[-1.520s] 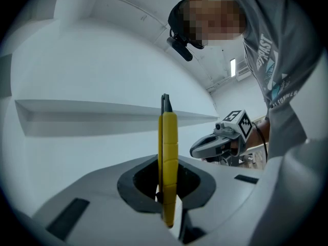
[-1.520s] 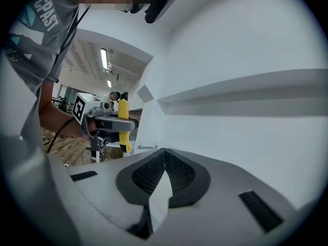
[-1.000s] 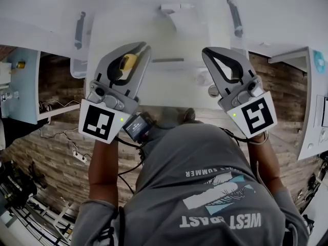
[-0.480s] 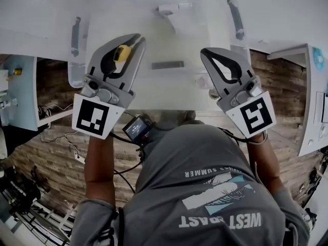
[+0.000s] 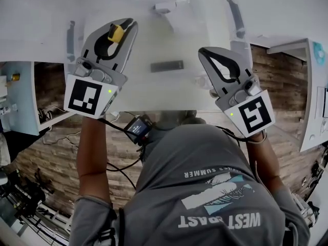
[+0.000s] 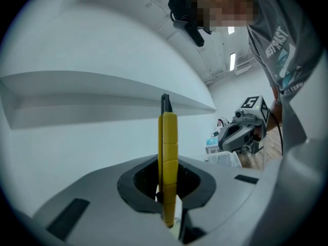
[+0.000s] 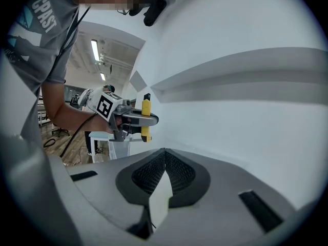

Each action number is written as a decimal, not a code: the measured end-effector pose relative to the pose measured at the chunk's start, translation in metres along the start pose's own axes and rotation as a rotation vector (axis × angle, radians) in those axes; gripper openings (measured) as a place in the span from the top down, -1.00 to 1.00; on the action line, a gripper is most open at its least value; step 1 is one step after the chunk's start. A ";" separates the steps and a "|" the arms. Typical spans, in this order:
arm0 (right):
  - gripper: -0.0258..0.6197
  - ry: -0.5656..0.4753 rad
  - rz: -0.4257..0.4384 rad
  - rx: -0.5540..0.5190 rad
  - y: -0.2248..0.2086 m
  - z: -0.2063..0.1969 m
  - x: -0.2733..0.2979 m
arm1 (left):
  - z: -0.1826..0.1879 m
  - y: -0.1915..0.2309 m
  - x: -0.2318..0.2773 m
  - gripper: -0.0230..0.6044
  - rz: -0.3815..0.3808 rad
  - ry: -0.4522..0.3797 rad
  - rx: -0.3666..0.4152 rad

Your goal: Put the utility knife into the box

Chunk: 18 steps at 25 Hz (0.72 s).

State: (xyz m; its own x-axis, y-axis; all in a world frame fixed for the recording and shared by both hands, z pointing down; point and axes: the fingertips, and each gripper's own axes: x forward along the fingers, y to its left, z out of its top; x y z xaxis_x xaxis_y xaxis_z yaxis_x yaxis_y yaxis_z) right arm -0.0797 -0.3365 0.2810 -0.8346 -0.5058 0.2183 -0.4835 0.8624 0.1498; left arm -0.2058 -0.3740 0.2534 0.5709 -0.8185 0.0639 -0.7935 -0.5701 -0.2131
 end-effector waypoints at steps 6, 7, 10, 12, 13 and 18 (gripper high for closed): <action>0.89 0.017 -0.016 0.008 -0.007 -0.005 0.002 | -0.024 0.022 0.023 0.81 -0.039 0.046 -0.024; 0.89 0.019 -0.019 0.010 -0.007 -0.006 0.003 | -0.028 0.024 0.027 0.81 -0.047 0.058 -0.021; 0.89 0.025 -0.027 0.020 -0.010 -0.009 0.004 | -0.043 0.030 0.040 0.81 -0.070 0.101 -0.011; 0.89 0.029 -0.032 0.022 -0.011 -0.010 0.005 | -0.054 0.034 0.049 0.81 -0.084 0.127 -0.005; 0.89 0.030 -0.036 0.024 -0.012 -0.011 0.005 | -0.061 0.036 0.054 0.81 -0.090 0.141 -0.003; 0.89 0.039 -0.056 0.033 -0.016 -0.014 0.004 | -0.102 0.045 0.074 0.81 -0.110 0.224 -0.020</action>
State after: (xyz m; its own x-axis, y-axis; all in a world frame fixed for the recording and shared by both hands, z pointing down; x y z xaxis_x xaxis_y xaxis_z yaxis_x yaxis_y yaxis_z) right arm -0.0714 -0.3523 0.2926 -0.7953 -0.5530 0.2482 -0.5382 0.8326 0.1307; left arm -0.2208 -0.4673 0.3475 0.5948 -0.7455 0.3007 -0.7344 -0.6561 -0.1738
